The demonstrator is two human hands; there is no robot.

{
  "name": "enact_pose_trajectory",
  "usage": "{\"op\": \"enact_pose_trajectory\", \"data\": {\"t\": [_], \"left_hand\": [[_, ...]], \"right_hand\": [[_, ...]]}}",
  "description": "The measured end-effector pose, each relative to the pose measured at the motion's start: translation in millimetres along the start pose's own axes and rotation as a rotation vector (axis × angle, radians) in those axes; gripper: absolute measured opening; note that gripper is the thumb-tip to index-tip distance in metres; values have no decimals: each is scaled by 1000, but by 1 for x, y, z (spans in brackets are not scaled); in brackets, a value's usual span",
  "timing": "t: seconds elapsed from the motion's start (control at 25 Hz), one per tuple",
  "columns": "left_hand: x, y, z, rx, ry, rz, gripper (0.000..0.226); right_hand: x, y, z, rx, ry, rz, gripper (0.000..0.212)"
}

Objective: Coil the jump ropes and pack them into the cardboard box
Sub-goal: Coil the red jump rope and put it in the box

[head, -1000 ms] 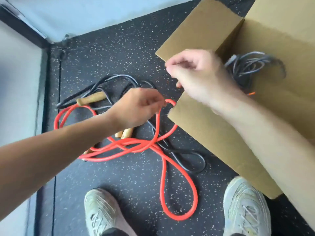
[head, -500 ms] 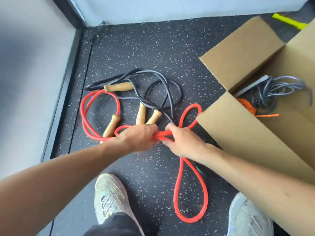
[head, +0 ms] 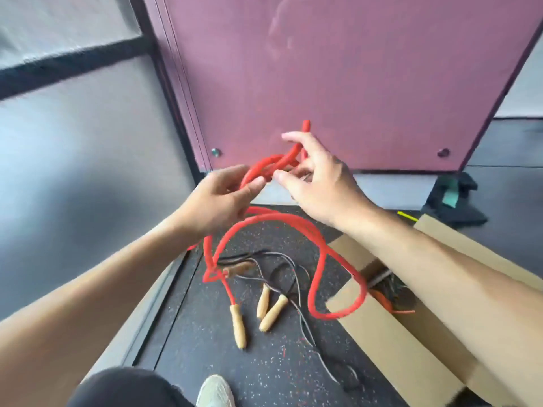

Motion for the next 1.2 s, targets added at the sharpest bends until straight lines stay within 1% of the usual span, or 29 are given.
{"op": "enact_pose_trajectory", "data": {"t": [0.04,0.08,0.12,0.16,0.28,0.36,0.4,0.48,0.56,0.64,0.72,0.8,0.84,0.88,0.92,0.96,1.0,1.04,1.08,1.16,1.2], "left_hand": [[-2,8,22,-49,-35,73,26],[-3,13,40,-113,-49,140,26],[-4,17,53,-194,-52,203,26],[-8,20,67,-274,-55,258,25],[-20,23,89,-451,-20,345,26],[-28,18,90,-560,45,367,29],[-31,16,88,-623,81,374,31],[-33,10,80,-725,135,385,32],[-30,3,74,-808,168,394,33],[-25,-5,60,-877,204,417,30],[-24,-10,38,-934,224,461,21],[-26,-10,17,-997,240,483,17],[-26,-12,10,-999,276,450,21],[-24,-15,2,-954,342,405,28],[-23,-19,-4,-856,401,338,36],[-21,-22,-7,-704,415,241,43],[-20,-28,-8,-530,383,127,49],[-21,-35,-8,-368,330,20,54],[-24,-42,-9,-249,286,-49,56],[-32,-49,-9,-138,276,-75,53],[-33,-48,-9,-102,271,-70,50]], "right_hand": [[-11,14,-19,104,24,113,37],[-24,23,-31,189,40,199,31],[-38,26,-37,225,46,234,24],[-53,24,-42,205,51,212,20],[-99,1,-39,19,74,-39,21],[-120,-11,-26,-91,37,-176,43],[-125,-18,-20,-127,9,-241,49],[-131,-31,-13,-130,-38,-353,49],[-129,-40,-12,-142,-18,-330,42],[-122,-47,-9,-174,14,-288,31],[-113,-51,0,-209,10,-312,20],[-105,-47,3,-191,13,-319,17],[-100,-42,3,-147,16,-286,16],[-93,-36,3,-90,8,-241,17],[-85,-30,3,-31,-16,-202,18],[-79,-26,2,38,-50,-173,21],[-73,-24,3,143,-104,-164,24],[-68,-27,8,313,-201,-170,27],[-62,-30,12,555,-327,-190,31],[-51,-36,13,1084,-610,-294,37],[-46,-33,12,1271,-706,-356,38]]}}
Point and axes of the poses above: each hand's wrist, its own x-axis towards the middle knuckle, its own y-axis out of the back of the hand, z = x × y, the point moved 5 cm from there along x, towards the middle knuckle, and after that the axes turned 10 degrees about -y, right-handed, at the moved point
